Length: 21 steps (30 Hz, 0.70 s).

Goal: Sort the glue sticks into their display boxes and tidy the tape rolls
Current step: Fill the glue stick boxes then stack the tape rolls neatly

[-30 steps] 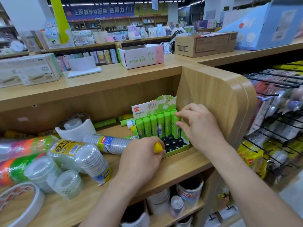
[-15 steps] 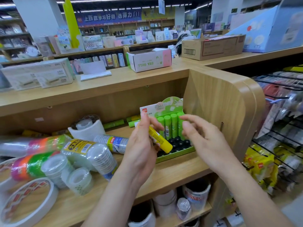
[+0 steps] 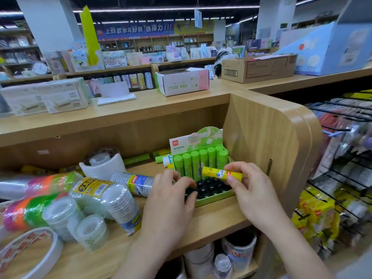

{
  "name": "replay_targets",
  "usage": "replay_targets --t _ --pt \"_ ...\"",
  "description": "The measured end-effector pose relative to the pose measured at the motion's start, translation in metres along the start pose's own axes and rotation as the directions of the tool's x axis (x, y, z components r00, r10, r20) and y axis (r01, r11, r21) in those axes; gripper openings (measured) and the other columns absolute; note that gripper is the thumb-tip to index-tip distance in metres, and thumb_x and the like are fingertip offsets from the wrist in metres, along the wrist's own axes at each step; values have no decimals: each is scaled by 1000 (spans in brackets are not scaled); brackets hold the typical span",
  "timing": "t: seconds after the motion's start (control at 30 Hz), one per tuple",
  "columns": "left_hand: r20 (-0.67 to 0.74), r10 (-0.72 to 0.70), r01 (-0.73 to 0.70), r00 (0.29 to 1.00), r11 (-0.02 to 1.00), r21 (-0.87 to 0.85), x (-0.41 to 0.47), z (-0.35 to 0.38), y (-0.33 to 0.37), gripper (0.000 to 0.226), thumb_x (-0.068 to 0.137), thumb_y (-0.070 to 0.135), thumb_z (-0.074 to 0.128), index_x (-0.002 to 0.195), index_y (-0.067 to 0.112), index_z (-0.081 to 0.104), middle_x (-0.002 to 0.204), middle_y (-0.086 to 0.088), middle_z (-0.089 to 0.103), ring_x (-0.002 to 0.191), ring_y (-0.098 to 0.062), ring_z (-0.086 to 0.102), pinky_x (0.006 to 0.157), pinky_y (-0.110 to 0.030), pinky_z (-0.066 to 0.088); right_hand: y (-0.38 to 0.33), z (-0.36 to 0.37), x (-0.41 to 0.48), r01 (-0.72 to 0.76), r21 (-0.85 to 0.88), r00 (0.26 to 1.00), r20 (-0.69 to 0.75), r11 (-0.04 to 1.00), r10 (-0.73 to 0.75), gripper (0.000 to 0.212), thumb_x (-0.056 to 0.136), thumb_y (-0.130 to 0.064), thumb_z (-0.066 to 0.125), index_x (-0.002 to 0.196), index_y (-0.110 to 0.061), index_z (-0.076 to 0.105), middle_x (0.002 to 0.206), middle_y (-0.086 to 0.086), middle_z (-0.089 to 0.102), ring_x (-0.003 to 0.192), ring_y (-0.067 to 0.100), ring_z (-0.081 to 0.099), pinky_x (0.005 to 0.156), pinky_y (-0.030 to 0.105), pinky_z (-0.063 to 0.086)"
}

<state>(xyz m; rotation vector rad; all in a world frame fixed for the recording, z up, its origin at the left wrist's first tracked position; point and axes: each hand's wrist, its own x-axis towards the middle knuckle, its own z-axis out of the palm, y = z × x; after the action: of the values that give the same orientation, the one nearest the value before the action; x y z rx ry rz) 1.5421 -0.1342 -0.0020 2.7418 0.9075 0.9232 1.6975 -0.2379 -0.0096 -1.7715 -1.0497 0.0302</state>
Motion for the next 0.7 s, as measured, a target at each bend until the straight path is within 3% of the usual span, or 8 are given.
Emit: replay_targets --t 0.13,0.33,0.47,0.57,0.63,0.7 --pt "17 46 -47 999 998 43 0 2 -2 7 76 31 77 80 30 71 84 10 52 79 -13 52 63 -23 37 2 -3 -4 56 -134 998 28 989 -53 17 95 -16 54 106 -28 60 103 -9 52 87 14 63 78 42 50" --pt "-14 98 -99 995 993 -60 0 5 1 13 72 21 81 76 26 70 80 11 59 75 -13 60 62 -22 42 5 -14 -2 6 -19 1000 7 1000 -6 22 97 -10 49 100 -31 56 104 -14 49 79 -1 67 75 43 56" --pt "6 97 -95 995 984 -148 2 6 4 11 74 22 78 80 24 69 84 10 62 81 -14 61 69 -29 50 -4 -14 0 1 233 998 -61 972 13 30 92 -1 57 98 -30 60 102 -2 60 82 6 69 71 28 58" --pt "18 96 -90 995 975 -202 1 4 8 9 78 24 70 87 23 70 92 11 66 88 -10 60 78 -32 51 -17 -8 3 -9 504 996 -73 864 53 32 83 6 67 96 -23 63 86 -10 66 76 3 68 69 18 54" --pt "-33 75 -81 997 974 -214 3 -8 11 16 82 23 60 93 22 71 97 10 68 90 -10 61 80 -31 50 -22 -5 5 -3 585 995 -79 811 60 32 79 7 71 96 -18 64 87 -7 67 77 2 67 70 15 52" --pt "-124 47 -61 991 993 -106 17 -32 10 25 83 17 51 97 23 70 96 6 70 87 -18 64 76 -33 52 -22 -2 5 7 623 993 -94 782 67 31 78 6 72 99 -15 64 92 0 69 83 5 67 73 15 53"
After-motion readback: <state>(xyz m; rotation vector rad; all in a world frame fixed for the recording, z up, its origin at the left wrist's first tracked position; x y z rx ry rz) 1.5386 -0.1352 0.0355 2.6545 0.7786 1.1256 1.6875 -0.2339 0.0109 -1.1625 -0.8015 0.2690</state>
